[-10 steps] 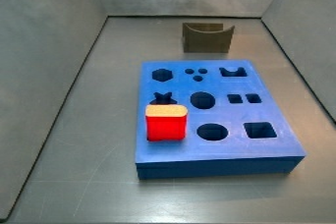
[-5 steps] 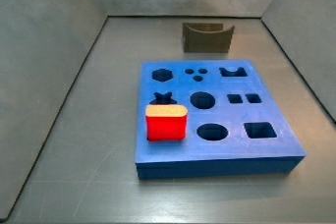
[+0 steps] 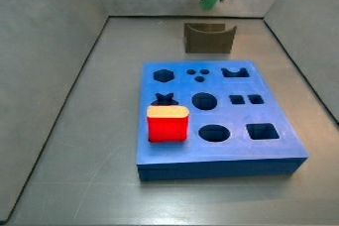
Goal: Pick up the hexagon object. Move up. Place the hexagon object on the fixture. Regrasp the hexagon object. Move to above the board. Insert the hexagon object.
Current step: Place the hexagon object on the fixture.
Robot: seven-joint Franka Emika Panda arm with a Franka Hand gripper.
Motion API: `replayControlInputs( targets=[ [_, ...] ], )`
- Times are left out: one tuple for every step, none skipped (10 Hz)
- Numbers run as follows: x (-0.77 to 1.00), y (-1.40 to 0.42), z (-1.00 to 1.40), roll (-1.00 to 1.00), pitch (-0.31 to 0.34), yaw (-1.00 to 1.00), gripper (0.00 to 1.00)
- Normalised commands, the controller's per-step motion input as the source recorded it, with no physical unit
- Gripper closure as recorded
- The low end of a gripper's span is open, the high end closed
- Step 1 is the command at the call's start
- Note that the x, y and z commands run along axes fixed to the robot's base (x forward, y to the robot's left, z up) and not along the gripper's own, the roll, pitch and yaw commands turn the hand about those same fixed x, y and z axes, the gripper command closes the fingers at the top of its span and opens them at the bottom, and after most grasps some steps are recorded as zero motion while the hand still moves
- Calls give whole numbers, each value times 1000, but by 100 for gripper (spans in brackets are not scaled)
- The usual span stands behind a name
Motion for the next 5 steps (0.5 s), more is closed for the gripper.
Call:
replayControlInputs(
  targets=[
    [162, 144, -1000, -516, 114, -171, 100],
    [175, 141, -1000, -304, 73, -179, 100],
    [178, 135, -986, -219, 42, -173, 100],
    [145, 112, -767, -187, 16, -163, 100],
    [113, 91, -564, -174, -7, -150, 100]
  ],
)
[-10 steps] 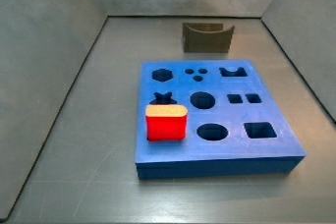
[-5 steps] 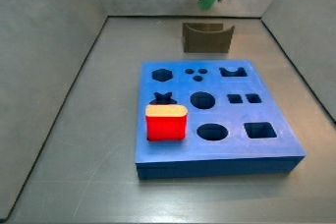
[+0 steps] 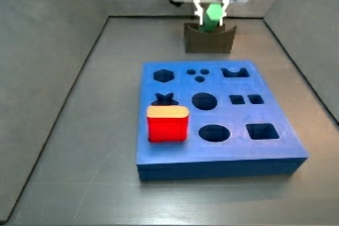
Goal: Pick up the hexagon object. Move up. Place the hexagon object on the fixture. Regrasp the hexagon object. Move to above the board. Insert the hexagon object.
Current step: Place the hexagon object on the fixture, then regrasp the hexagon object.
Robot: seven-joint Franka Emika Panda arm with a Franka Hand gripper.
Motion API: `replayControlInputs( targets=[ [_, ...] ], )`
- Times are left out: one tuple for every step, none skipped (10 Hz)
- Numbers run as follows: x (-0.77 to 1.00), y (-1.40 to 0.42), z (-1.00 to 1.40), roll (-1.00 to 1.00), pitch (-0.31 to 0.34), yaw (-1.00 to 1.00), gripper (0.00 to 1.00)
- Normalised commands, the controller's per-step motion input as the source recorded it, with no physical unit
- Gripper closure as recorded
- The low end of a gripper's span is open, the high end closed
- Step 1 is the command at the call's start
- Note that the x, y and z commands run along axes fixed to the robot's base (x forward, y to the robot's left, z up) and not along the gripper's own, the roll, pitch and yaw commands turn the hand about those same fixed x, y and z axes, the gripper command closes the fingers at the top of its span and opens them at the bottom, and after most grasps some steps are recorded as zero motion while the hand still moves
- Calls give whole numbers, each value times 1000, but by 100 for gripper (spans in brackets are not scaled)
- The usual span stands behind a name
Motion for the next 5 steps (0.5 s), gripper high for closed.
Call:
replayControlInputs(
  targets=[
    [93, 64, -314, -157, -36, -125, 100],
    [0, 0, 0, 0, 0, 0, 0],
    [0, 0, 1000, -64, 68, 50, 0],
    [-4, 2, 1000, -63, 70, 49, 0],
    [-20, 9, 1000, -40, 73, 33, 0]
  ],
)
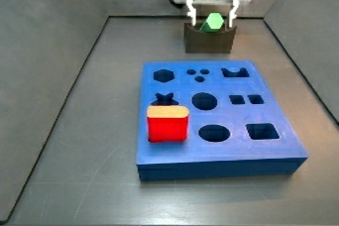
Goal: Pick up the hexagon object. Move up. Place the hexagon object on the fixture. Regrasp the hexagon object. Move to above the board. Insert the hexagon object.
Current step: Regrasp the hexagon object.
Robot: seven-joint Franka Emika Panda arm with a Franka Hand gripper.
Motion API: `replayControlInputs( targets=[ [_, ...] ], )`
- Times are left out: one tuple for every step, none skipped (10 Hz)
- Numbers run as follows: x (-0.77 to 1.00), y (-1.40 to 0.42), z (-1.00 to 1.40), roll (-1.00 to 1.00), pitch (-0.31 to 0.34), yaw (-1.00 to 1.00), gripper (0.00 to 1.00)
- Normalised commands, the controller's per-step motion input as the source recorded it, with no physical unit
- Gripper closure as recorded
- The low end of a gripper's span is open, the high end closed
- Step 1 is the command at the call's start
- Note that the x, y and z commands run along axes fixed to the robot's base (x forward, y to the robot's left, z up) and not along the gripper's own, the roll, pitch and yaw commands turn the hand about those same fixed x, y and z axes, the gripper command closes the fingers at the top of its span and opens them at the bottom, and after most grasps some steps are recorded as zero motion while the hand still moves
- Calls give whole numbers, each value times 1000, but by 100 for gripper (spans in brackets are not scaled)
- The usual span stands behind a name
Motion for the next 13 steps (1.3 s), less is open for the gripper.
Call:
replayControlInputs(
  targets=[
    [-22, 7, 1000, -22, 75, 17, 0],
    [-26, 8, 1000, -7, 78, 0, 0],
    [-31, 11, 916, 8, 78, -13, 0],
    [-27, 7, 669, 26, 80, -25, 0],
    [-23, 8, 482, 34, 81, -34, 0],
    [-23, 8, 294, 42, 83, -39, 0],
    [-121, -853, 1000, 1000, 53, 1, 0],
    [-110, -826, 899, 1000, 50, 0, 0],
    [-116, -697, 765, 1000, 39, 0, 0],
    [-124, -592, 642, 1000, 33, -1, 0],
    [-79, -320, 295, 1000, 26, -1, 0],
    [-54, -196, 141, 1000, 25, -1, 0],
    [-6, -30, -16, 1000, 25, -1, 0]
  ],
)
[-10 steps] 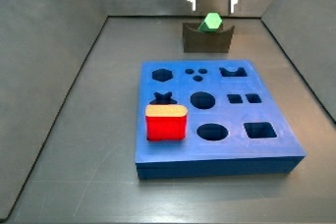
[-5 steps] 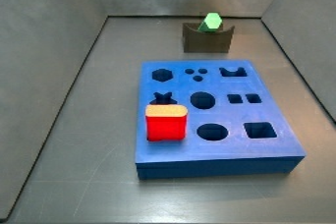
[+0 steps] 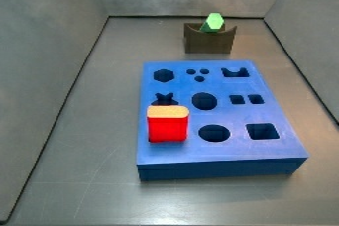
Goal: Pick up the hexagon object. Move up. Place the hexagon object on the fixture. Regrasp the hexagon object. Move to above the board. Insert the hexagon object.
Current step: Regrasp the hexagon object.
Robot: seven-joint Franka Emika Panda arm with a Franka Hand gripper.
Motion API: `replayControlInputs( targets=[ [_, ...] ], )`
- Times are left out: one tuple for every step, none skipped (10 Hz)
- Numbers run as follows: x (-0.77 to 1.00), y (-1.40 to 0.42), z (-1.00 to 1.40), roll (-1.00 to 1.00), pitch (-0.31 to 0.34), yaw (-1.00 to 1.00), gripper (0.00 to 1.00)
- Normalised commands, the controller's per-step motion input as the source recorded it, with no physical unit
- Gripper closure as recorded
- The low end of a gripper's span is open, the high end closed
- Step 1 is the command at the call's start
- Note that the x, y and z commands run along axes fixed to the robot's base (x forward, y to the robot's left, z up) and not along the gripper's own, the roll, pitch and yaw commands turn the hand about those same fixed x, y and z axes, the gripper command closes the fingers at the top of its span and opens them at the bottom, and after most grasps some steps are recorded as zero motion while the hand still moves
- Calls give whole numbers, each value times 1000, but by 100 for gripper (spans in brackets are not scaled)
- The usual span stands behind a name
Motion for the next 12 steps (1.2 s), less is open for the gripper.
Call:
replayControlInputs(
  targets=[
    [3, -15, 7, 1000, 28, -1, 0],
    [-12, -28, 22, 1000, 25, 0, 0],
    [-20, -31, 20, 1000, 22, 0, 0],
    [-26, -25, 5, 1000, 14, 1, 0],
    [-28, -25, 0, 1000, 11, 2, 0],
    [-26, -22, 2, 1000, 5, 3, 0],
    [-24, -22, 3, 1000, -1, 4, 0],
    [-20, -22, 3, 1000, -6, 6, 0],
    [-20, -21, 3, 1000, -8, 7, 0],
    [-20, -20, 6, 1000, -7, 9, 0],
    [-16, -20, 12, 1000, -4, 10, 0],
    [-5, -21, 12, 1000, 1, 12, 0]
  ],
)
